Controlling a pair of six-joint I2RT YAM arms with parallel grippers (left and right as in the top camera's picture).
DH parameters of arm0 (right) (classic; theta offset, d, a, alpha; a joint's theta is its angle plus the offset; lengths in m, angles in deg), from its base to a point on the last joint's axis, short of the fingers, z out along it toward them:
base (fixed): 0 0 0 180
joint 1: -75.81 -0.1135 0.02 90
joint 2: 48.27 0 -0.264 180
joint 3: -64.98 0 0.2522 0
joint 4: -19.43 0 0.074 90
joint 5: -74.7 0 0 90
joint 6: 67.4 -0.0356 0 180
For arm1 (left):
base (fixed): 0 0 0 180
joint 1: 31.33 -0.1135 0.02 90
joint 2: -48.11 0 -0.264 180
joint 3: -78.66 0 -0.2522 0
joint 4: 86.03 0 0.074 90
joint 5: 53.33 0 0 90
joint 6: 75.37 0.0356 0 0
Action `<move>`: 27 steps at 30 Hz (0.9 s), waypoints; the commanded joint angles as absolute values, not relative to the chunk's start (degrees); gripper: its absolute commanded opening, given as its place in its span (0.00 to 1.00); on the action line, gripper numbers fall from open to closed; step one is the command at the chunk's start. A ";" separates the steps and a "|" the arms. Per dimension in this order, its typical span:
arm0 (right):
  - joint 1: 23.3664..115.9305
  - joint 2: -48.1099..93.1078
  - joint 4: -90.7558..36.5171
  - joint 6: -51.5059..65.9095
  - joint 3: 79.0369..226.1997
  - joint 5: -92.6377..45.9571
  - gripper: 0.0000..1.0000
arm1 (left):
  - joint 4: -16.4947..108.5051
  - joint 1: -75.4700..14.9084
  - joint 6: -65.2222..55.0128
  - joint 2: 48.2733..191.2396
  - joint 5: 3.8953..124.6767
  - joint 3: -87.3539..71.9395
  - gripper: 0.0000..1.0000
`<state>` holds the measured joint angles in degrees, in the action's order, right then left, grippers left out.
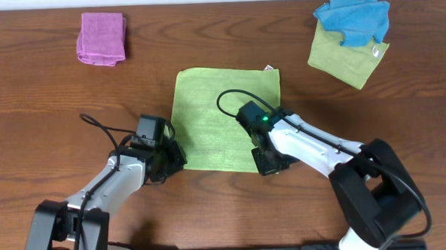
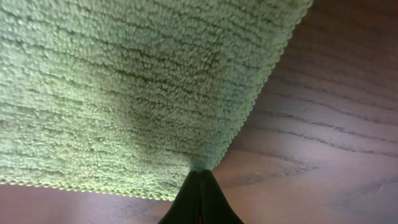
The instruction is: Fold the cloth
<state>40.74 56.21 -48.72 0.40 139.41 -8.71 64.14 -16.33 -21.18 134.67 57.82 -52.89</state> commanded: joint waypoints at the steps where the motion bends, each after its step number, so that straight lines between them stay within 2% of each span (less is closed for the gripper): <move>1: 40.98 52.43 -48.81 -1.06 139.27 -6.65 0.01 | 61.10 -16.28 -20.74 136.16 58.63 -54.61 0.06; 10: 41.03 44.02 -49.91 -1.15 139.27 -4.79 0.02 | 60.51 -16.28 -20.77 132.62 62.25 -54.31 0.06; 17: 42.97 36.54 -50.47 -1.15 139.27 -7.88 0.02 | 58.93 -16.30 -20.37 116.38 57.88 -53.04 0.06; 18: 43.65 34.92 -50.60 -1.13 139.27 -8.75 0.06 | 58.10 -16.30 -19.87 114.33 56.11 -52.82 0.06; 20: 45.14 31.34 -51.30 -0.91 139.27 -10.46 0.34 | 56.84 -16.33 -18.16 109.67 53.36 -52.71 0.08; 22: 46.99 26.68 -52.57 -0.47 139.27 -12.23 0.48 | 56.64 -16.33 -16.33 106.39 53.16 -52.71 0.25; 23: 47.56 25.07 -53.10 -0.45 139.27 -12.66 0.54 | 56.62 -16.33 -16.15 105.32 53.18 -52.71 0.28; 24: 48.33 22.53 -53.77 -0.43 139.27 -13.34 0.70 | 56.66 -16.33 -16.18 104.18 53.20 -52.71 0.36; 25: 48.92 19.71 -53.99 0.49 139.27 -15.02 0.83 | 56.88 -16.33 -16.22 103.29 53.20 -52.71 0.62; 26: 49.16 17.15 -53.58 1.69 139.27 -17.52 0.88 | 56.92 -16.33 -16.22 102.74 53.20 -52.71 0.96; 27: 49.16 15.17 -52.92 2.13 139.27 -19.59 0.92 | 56.90 -16.33 -16.18 102.50 53.20 -52.71 0.95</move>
<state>48.63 19.47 -53.42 0.34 139.21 -13.65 57.08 -16.26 -17.49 103.42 54.63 -54.02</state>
